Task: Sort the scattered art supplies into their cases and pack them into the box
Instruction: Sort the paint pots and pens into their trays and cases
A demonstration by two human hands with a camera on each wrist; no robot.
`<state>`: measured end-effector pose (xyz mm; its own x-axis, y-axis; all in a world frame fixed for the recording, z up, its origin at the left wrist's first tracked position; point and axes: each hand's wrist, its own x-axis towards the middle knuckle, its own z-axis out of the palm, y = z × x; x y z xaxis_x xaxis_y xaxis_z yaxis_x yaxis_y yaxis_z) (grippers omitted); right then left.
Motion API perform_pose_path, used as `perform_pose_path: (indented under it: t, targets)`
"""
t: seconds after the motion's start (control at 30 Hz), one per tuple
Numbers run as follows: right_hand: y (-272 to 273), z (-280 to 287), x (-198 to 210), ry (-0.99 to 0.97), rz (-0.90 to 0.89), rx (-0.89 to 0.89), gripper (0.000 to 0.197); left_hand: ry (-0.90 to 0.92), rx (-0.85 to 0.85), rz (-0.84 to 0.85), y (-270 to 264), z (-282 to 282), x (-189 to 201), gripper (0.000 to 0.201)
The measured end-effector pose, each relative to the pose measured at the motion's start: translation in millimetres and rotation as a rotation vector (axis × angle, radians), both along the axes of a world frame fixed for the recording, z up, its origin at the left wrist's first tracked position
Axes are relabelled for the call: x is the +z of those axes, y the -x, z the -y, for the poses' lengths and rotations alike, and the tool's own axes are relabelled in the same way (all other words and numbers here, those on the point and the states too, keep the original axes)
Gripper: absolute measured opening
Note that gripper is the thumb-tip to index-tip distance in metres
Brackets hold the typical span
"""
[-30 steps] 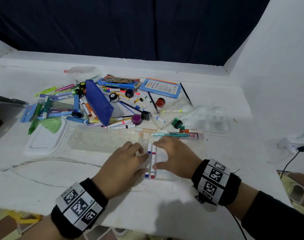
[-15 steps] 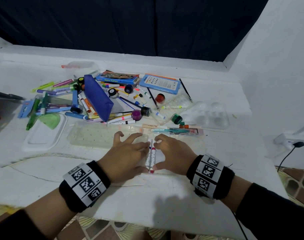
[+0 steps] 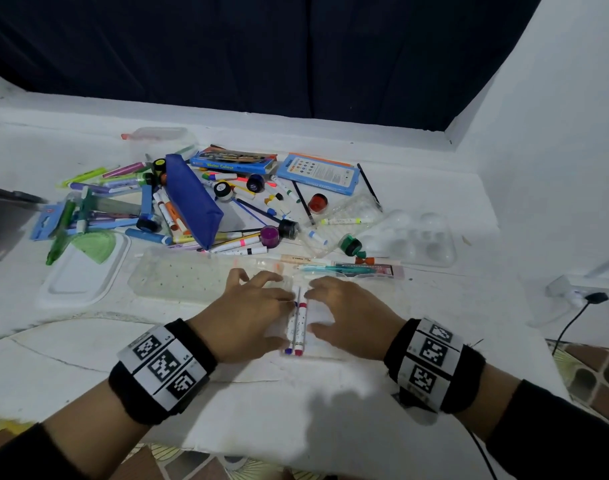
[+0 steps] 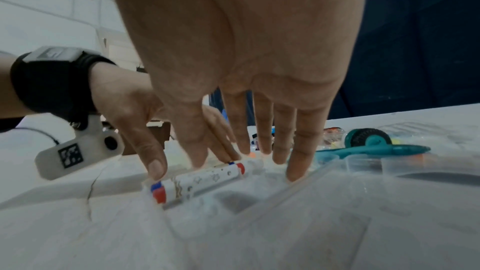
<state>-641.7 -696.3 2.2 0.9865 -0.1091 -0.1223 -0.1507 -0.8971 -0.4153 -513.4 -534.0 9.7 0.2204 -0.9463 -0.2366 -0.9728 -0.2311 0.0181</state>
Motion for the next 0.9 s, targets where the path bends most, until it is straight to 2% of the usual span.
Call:
perform_pose_path:
  t: [0.1, 0.23, 0.37, 0.43, 0.5, 0.6, 0.67, 0.73, 0.83, 0.9]
  targets:
    - [-1, 22, 14, -0.048, 0.18, -0.113, 0.029, 0.054, -0.002, -0.084, -7, 1, 4, 0.042]
    - [-12, 73, 29, -0.018, 0.315, -0.251, 0.013, 0.191, 0.076, -0.265, -22, 9, 14, 0.029]
    - [-30, 124, 30, 0.087, 0.337, -0.227, 0.01, 0.345, 0.082, -0.344, -47, 27, 31, 0.024]
    - [-44, 146, 30, 0.157, 0.244, -0.184, 0.019, 0.367, 0.129, -0.294, -67, 45, 40, 0.024]
    - [-59, 162, 29, 0.205, 0.1, -0.159, 0.037, 0.345, 0.19, -0.22, -89, 68, 46, 0.025]
    - [-82, 174, 26, 0.263, -0.064, -0.049, 0.072, 0.191, 0.253, -0.126, -116, 105, 44, 0.03]
    - [-94, 176, 23, 0.35, -0.148, 0.061, 0.085, 0.071, 0.277, -0.107, -124, 127, 38, 0.035]
    - [-104, 179, 18, 0.432, -0.2, 0.144, 0.09, -0.023, 0.279, -0.091, -127, 145, 31, 0.039]
    - [-112, 187, 11, 0.412, -0.257, 0.169, 0.088, -0.149, 0.266, -0.071, -130, 161, 23, 0.035]
    - [-113, 193, 10, 0.353, -0.15, 0.183, 0.08, -0.191, 0.262, -0.066, -134, 167, 21, 0.032]
